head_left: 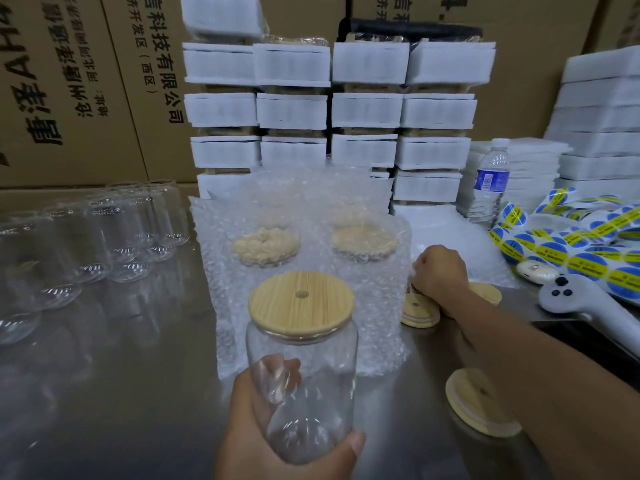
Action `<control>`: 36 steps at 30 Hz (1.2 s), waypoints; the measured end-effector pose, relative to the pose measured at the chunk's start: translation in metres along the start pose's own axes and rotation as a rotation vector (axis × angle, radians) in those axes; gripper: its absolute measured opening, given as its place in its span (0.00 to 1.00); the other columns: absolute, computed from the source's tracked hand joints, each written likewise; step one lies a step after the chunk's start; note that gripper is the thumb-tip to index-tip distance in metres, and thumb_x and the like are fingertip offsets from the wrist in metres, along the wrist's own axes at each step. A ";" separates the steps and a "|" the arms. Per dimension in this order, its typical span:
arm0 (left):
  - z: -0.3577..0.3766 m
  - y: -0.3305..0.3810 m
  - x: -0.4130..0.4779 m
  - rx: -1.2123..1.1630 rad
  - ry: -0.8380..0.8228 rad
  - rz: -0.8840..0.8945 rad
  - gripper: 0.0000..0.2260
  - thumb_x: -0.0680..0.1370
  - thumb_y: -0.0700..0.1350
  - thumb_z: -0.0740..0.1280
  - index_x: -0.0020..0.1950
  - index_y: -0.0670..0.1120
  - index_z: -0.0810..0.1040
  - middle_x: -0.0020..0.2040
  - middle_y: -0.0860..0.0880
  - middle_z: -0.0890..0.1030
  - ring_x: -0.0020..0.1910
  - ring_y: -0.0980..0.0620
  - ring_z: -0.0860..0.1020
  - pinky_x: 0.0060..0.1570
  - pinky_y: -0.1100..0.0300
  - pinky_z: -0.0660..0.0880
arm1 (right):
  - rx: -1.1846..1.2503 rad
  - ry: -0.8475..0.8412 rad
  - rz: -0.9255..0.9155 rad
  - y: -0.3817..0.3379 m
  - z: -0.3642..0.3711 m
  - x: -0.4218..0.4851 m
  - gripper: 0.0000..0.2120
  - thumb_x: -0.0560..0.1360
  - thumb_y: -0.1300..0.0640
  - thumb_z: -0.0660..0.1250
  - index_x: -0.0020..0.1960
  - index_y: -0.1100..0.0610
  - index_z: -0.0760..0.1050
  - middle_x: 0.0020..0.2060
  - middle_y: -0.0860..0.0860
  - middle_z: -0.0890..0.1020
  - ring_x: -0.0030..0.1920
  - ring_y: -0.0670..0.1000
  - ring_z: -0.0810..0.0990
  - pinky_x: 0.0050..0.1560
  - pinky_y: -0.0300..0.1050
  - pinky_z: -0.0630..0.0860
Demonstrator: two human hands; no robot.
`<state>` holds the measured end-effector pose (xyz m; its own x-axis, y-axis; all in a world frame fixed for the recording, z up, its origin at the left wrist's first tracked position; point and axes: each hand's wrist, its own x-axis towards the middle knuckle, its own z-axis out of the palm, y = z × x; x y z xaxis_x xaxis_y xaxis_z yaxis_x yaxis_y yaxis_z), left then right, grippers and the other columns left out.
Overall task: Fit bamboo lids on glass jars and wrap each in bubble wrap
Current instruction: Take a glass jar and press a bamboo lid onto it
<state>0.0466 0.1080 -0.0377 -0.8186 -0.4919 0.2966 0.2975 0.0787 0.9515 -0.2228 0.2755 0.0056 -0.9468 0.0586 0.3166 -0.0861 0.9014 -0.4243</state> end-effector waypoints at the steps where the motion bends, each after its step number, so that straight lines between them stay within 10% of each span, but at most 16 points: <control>1: 0.000 0.000 -0.001 -0.003 -0.007 0.005 0.38 0.40 0.51 0.76 0.51 0.59 0.75 0.47 0.59 0.83 0.46 0.62 0.82 0.37 0.67 0.77 | 0.079 0.034 0.007 0.001 -0.003 0.000 0.07 0.76 0.63 0.63 0.48 0.64 0.79 0.50 0.60 0.82 0.53 0.61 0.78 0.47 0.47 0.73; 4: -0.001 0.005 0.000 0.018 -0.021 0.027 0.38 0.41 0.53 0.76 0.50 0.56 0.73 0.47 0.55 0.83 0.47 0.59 0.82 0.45 0.55 0.78 | 0.275 0.149 0.017 -0.001 -0.023 0.001 0.07 0.77 0.63 0.64 0.50 0.61 0.80 0.49 0.59 0.83 0.49 0.58 0.79 0.43 0.42 0.68; 12: -0.003 0.003 0.001 0.042 0.003 0.079 0.38 0.43 0.55 0.76 0.53 0.56 0.72 0.50 0.56 0.82 0.49 0.65 0.80 0.38 0.68 0.76 | 0.448 0.264 -0.127 0.004 -0.080 -0.033 0.12 0.77 0.66 0.59 0.55 0.61 0.79 0.30 0.48 0.72 0.34 0.51 0.71 0.34 0.37 0.63; 22: 0.001 0.006 0.002 0.038 0.029 0.129 0.35 0.50 0.52 0.79 0.54 0.54 0.71 0.54 0.54 0.79 0.52 0.64 0.79 0.47 0.71 0.74 | 0.799 0.409 -0.460 -0.011 -0.131 -0.164 0.14 0.79 0.64 0.60 0.46 0.45 0.76 0.41 0.42 0.78 0.40 0.36 0.75 0.40 0.24 0.66; 36: -0.051 0.041 0.007 0.038 0.219 0.185 0.36 0.56 0.49 0.81 0.60 0.45 0.70 0.59 0.44 0.79 0.56 0.51 0.80 0.54 0.56 0.76 | 0.588 -0.557 -0.762 -0.034 -0.080 -0.255 0.11 0.79 0.62 0.61 0.48 0.49 0.80 0.42 0.44 0.75 0.45 0.40 0.75 0.47 0.29 0.67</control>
<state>0.0780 0.0637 -0.0006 -0.6253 -0.6410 0.4451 0.4101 0.2153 0.8863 0.0467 0.2639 0.0071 -0.5776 -0.7580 0.3030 -0.6986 0.2669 -0.6639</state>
